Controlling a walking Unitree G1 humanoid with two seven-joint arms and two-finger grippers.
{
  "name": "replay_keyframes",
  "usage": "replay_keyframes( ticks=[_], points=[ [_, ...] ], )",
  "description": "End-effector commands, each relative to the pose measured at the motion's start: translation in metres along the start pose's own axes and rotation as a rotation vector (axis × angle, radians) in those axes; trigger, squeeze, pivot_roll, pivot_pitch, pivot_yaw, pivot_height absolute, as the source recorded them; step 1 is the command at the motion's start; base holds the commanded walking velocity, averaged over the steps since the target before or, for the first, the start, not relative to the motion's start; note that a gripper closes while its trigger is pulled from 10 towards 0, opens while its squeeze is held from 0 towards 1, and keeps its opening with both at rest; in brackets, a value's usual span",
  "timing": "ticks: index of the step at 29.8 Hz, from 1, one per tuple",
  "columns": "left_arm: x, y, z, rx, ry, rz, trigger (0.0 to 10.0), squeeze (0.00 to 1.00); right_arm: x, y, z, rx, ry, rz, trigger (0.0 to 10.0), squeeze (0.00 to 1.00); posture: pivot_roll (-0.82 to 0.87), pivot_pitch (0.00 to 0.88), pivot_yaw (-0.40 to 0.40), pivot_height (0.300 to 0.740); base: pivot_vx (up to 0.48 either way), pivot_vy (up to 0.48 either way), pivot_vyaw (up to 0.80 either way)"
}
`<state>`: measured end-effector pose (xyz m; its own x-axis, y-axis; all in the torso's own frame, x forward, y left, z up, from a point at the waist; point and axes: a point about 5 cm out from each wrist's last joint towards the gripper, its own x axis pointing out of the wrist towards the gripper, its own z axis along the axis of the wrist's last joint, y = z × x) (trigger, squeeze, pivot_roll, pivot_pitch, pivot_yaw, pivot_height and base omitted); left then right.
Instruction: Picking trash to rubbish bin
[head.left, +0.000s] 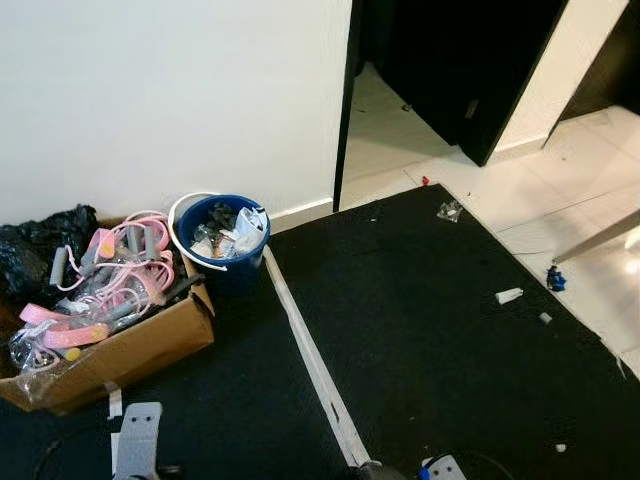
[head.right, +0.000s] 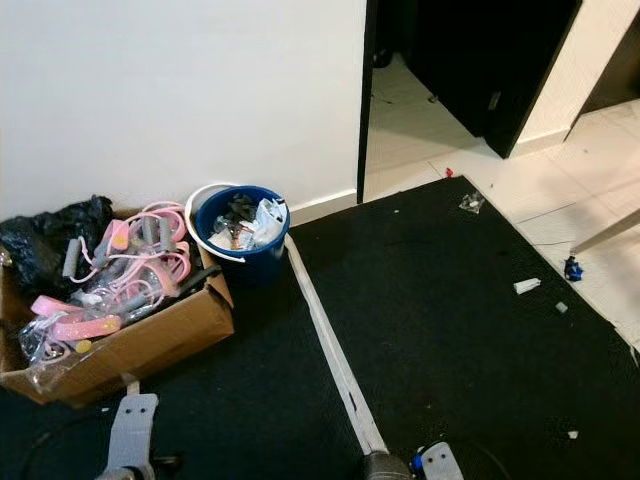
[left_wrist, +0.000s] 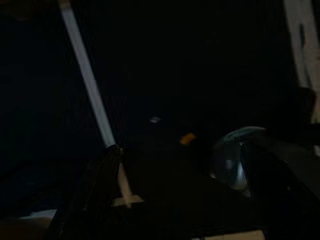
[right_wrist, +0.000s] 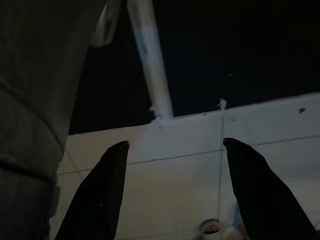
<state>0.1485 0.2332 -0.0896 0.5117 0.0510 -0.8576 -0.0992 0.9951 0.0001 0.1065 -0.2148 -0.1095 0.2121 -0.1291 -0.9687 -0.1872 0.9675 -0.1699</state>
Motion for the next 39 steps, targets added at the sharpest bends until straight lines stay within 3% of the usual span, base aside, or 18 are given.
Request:
replay_keyframes(
  ticks=[1,6,9,25,39],
  points=[
    [-0.0010,0.0010,-0.0069,0.006,0.031,0.006,10.0,0.00,0.0001,0.0004,-0.0040,0.008,0.010,0.000,10.0,0.00,0.09,0.083,0.054,0.740,0.000,-0.454,0.00],
    [-0.0010,0.0008,-0.0087,-0.002,0.039,0.018,10.0,0.00,0.0000,-0.0014,-0.0040,0.006,0.009,-0.003,10.0,0.00,0.09,0.079,0.050,0.740,0.000,-0.433,0.00],
    [-0.0014,0.0023,-0.0125,0.012,0.072,0.055,10.0,0.00,-0.0001,-0.0030,-0.0046,0.003,0.009,-0.004,10.0,0.00,0.09,0.079,0.050,0.740,0.000,0.000,0.00],
    [-0.0011,0.0030,-0.0079,-0.004,0.048,0.032,10.0,0.00,-0.0002,-0.0058,-0.0096,-0.008,0.019,-0.004,10.0,0.00,0.09,0.076,0.046,0.740,0.000,0.000,0.00],
    [-0.0001,0.0007,-0.0048,-0.002,0.040,0.026,10.0,0.00,-0.0003,-0.0069,-0.0117,-0.003,0.021,-0.007,10.0,0.00,0.08,0.081,0.050,0.740,0.000,-0.469,0.00]
  ],
)
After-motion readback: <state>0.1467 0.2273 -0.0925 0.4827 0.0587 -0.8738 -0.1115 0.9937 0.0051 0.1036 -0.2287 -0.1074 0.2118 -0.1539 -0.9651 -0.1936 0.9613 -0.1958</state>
